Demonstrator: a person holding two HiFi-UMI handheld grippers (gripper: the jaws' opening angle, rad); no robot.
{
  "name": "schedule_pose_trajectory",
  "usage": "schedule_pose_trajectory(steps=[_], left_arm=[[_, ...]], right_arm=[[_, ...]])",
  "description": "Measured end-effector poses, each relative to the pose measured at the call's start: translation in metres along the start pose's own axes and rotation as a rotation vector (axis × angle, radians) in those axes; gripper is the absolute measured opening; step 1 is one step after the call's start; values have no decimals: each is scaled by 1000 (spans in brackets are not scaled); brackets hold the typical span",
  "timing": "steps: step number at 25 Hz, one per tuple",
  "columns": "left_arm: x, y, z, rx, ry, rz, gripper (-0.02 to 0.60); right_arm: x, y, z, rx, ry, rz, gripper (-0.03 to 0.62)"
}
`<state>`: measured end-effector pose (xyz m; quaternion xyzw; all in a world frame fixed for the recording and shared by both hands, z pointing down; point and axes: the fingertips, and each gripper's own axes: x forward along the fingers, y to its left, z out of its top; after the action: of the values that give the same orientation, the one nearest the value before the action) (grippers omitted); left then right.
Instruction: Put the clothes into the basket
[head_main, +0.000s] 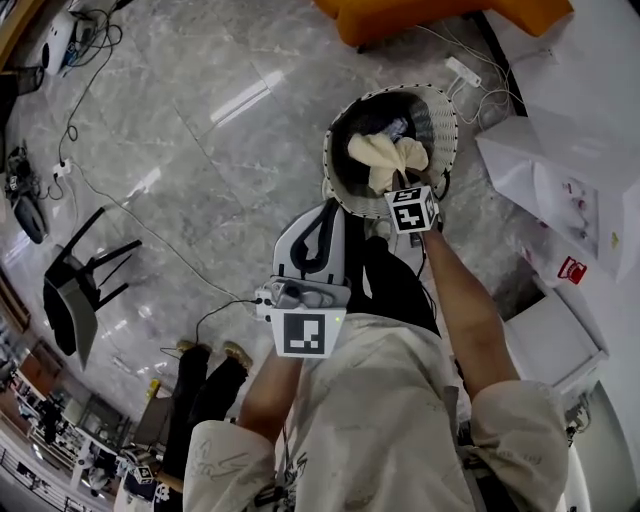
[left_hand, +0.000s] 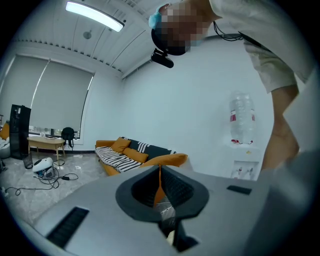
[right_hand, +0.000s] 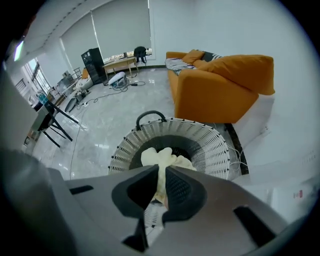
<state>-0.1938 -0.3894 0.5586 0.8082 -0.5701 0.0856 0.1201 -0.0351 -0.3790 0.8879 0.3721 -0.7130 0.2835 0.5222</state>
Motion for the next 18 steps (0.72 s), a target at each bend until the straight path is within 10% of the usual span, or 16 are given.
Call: schedule_pose_trajectory(steps=[18], left_arm=[[3, -12, -8, -22, 28, -36, 11]], right_arm=[[14, 1, -32, 111, 88, 47, 127]])
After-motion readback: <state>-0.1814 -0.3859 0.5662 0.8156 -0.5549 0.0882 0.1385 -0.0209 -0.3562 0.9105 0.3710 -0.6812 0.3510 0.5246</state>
